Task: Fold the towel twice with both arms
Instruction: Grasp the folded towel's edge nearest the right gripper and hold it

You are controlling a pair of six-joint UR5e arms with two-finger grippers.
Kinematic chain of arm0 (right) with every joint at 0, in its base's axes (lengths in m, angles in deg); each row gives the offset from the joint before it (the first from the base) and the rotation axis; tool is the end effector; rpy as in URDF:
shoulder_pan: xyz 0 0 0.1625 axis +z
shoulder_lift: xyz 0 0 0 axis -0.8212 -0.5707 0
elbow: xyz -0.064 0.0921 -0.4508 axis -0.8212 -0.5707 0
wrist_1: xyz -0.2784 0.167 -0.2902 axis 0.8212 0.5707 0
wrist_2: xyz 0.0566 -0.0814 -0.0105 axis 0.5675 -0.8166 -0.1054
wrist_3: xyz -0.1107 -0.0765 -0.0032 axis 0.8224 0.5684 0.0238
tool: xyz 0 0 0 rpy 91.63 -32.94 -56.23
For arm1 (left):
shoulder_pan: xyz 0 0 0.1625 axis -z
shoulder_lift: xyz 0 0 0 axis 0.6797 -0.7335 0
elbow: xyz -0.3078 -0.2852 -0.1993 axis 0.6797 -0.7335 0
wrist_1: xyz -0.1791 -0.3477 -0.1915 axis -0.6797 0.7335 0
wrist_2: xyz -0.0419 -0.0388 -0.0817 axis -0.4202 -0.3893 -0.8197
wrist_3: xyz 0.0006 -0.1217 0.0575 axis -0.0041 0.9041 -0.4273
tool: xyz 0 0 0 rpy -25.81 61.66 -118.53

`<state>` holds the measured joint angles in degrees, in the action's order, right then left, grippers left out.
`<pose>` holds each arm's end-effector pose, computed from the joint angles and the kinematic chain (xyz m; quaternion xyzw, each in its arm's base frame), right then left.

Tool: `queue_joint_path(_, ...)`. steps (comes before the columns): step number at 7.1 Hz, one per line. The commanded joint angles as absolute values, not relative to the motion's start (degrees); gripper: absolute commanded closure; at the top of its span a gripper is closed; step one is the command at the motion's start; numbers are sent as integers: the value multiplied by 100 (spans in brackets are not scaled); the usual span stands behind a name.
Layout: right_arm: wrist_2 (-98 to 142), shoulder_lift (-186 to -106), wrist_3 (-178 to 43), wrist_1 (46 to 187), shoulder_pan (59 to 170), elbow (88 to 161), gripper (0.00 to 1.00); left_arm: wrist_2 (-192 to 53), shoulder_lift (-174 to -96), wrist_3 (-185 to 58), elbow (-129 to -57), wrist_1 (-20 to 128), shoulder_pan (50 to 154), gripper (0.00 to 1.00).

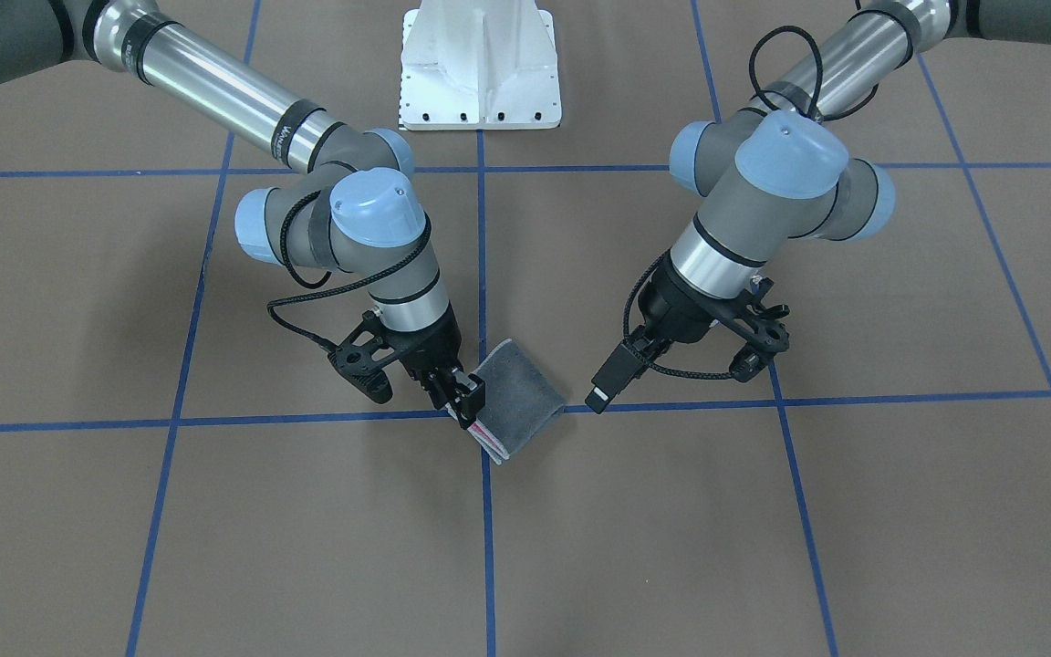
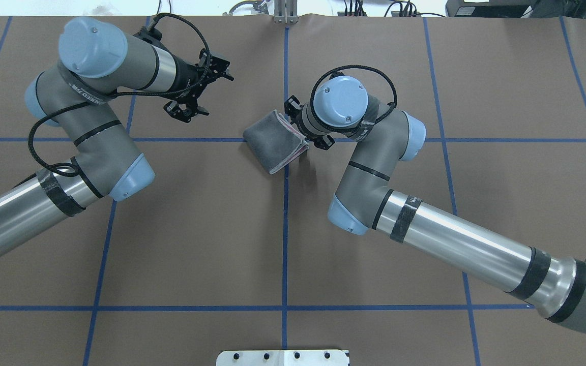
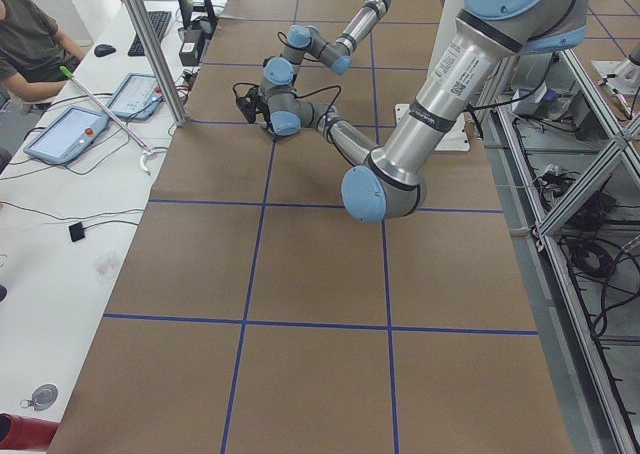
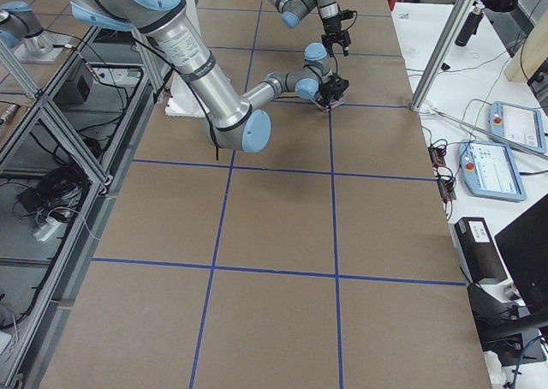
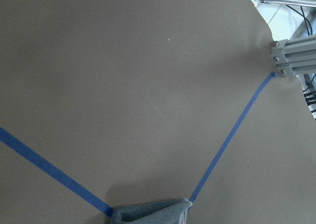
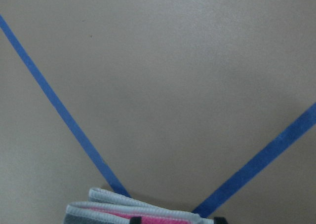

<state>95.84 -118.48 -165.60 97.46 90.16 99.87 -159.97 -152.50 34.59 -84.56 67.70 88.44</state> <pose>-0.6562 -0.6007 0.2821 -0.0112 -0.4859 0.4074 0.7732 0.4948 -0.6249 0.2785 -0.0408 0.5807 -0.3643 0.7269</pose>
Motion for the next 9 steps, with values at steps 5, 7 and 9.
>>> queue_joint_path(5,9539,-11840,-16614,9595,8992,9901,46,-15995,-15258,3468,-8472,6771,8843,0)
queue_joint_path(7,9636,-11875,-16596,9630,8922,9998,46,-15995,-15258,3468,-8463,6771,8843,0)
queue_joint_path(9,9636,-11884,-16587,9726,8852,9999,50,-15995,-15258,3468,-8454,6771,8843,0)
